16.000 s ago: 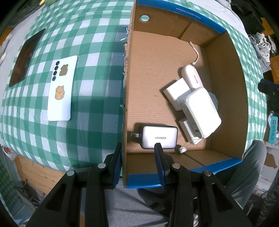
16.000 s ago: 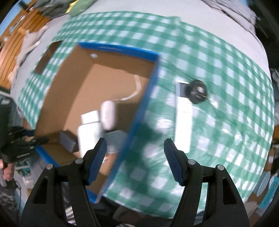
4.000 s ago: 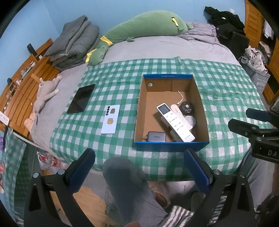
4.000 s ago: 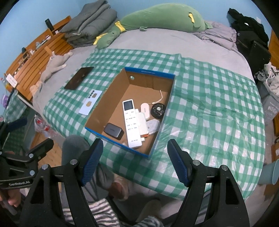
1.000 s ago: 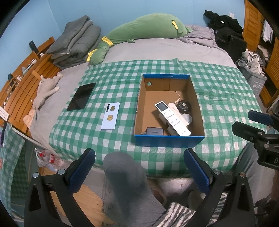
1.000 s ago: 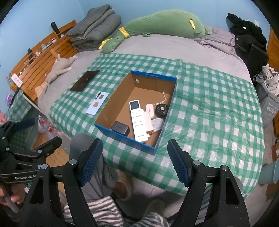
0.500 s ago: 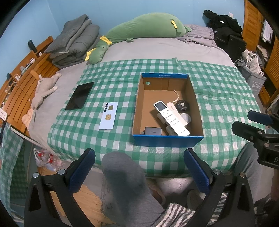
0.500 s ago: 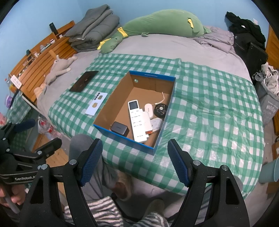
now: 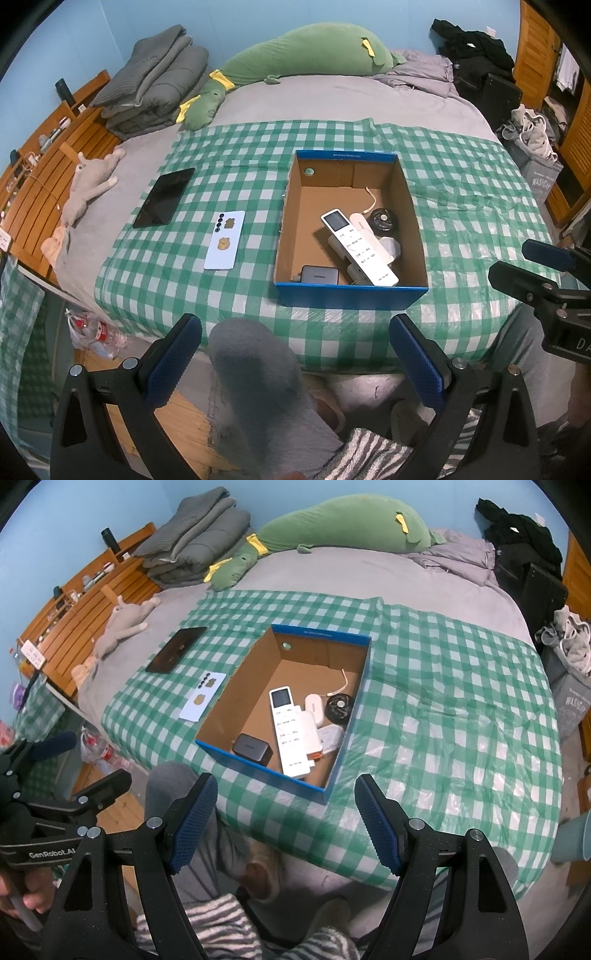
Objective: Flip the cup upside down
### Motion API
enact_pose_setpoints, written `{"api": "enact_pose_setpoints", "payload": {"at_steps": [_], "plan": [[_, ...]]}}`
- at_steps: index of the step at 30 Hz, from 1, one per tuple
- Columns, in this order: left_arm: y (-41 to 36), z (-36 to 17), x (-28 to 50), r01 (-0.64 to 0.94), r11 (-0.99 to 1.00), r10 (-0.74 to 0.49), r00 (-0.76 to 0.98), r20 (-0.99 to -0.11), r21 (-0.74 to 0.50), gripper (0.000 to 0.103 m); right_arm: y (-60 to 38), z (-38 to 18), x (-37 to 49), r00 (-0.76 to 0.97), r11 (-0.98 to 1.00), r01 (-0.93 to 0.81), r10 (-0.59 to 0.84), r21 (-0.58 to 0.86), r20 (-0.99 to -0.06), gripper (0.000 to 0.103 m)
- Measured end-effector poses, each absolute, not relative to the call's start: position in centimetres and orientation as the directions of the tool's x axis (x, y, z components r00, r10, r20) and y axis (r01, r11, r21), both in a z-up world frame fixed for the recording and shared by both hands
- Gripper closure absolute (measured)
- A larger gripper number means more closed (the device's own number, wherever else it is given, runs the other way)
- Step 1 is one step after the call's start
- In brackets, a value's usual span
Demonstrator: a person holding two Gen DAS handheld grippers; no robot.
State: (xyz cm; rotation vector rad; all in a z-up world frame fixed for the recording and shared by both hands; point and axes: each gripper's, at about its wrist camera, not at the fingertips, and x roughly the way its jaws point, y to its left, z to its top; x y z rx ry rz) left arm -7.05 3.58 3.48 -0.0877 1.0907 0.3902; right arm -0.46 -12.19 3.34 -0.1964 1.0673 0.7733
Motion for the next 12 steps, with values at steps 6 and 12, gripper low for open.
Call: {"api": "enact_pose_setpoints", "payload": {"at_steps": [6, 12], "plan": [[3.02, 3.40, -7.05, -0.344, 0.930, 0.274, 0.408, -0.871, 0.131, 0.001, -12.11, 3.26, -0.43, 0.254, 0.730, -0.650, 0.472, 0.213, -0.844, 0.026], [3.24, 3.04, -7.01, -0.347, 0.930, 0.267, 0.406, -0.874, 0.123, 0.001, -12.19, 2.65, -0.31, 0.254, 0.735, -0.644, 0.470, 0.215, -0.845, 0.026]]}}
